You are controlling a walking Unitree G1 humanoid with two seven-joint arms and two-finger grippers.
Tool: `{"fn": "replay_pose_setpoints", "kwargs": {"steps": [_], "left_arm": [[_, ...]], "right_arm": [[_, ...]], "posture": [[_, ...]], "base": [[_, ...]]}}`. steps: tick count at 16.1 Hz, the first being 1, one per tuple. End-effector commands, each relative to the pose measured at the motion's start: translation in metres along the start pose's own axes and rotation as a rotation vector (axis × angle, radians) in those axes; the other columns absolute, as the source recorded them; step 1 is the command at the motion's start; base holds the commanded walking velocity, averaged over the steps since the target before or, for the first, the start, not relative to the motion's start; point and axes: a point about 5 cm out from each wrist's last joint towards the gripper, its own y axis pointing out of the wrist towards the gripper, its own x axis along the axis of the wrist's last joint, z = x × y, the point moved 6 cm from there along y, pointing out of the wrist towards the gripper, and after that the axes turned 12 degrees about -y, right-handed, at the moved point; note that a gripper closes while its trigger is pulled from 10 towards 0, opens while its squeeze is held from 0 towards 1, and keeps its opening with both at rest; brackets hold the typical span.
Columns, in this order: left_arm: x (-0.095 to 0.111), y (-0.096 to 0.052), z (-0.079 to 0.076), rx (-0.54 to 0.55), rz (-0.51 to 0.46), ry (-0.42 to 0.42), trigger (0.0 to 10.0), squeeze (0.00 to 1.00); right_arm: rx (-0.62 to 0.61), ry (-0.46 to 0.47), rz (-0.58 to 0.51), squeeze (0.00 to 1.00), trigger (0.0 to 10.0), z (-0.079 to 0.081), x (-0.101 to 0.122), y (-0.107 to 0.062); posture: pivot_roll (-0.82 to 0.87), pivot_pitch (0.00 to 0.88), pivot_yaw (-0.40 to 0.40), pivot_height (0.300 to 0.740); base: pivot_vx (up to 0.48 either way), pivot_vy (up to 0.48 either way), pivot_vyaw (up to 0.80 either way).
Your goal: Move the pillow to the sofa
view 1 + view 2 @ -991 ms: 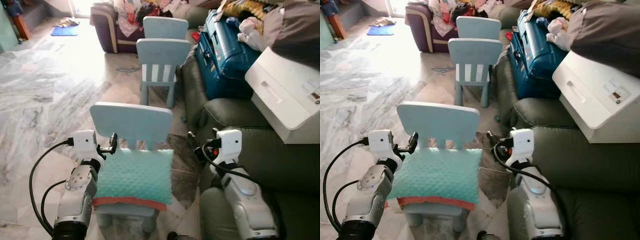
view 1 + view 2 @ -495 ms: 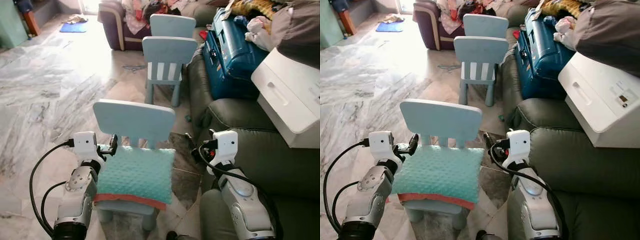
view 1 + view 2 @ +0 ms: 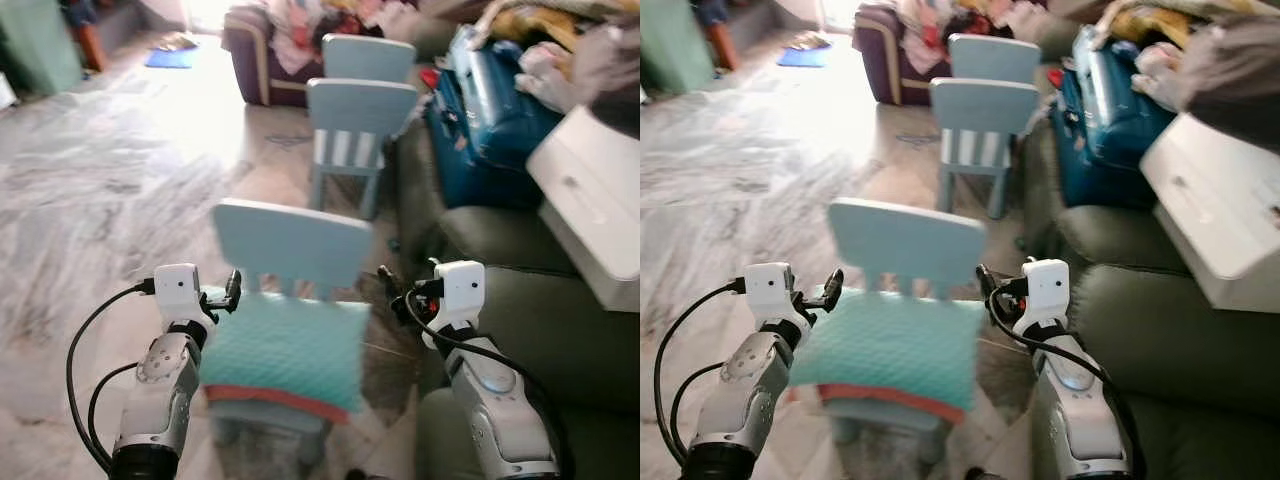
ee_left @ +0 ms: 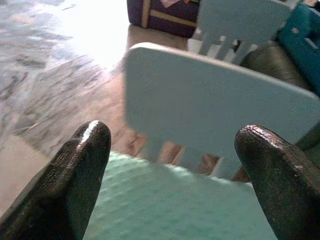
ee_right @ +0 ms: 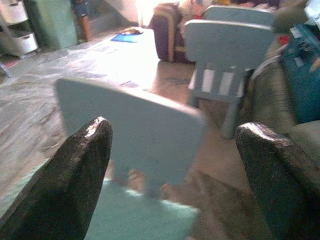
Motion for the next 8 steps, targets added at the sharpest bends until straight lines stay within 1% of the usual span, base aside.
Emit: {"fn": "replay_pose_setpoints", "kwargs": {"steps": [1, 8], "left_arm": [[0.0002, -0.001, 0.0029, 0.005, 0.007, 0.0, 10.0, 0.0], [-0.0011, -0.0009, 0.0019, 0.002, 0.015, 0.003, 10.0, 0.0]], "right_arm": [[0.009, 0.0, 0.01, 0.0, 10.0, 0.0031, -0.0016, 0.0006], [0.01, -0.004, 0.012, 0.0, 10.0, 0.0033, -0.0023, 0.0021]], "posture": [[-0.11, 0.117, -0.038, 0.74], [-0.11, 0.116, -0.038, 0.74]], "base": [[0.0, 0.469, 0.0], [0.0, 0.468, 0.0]]}}
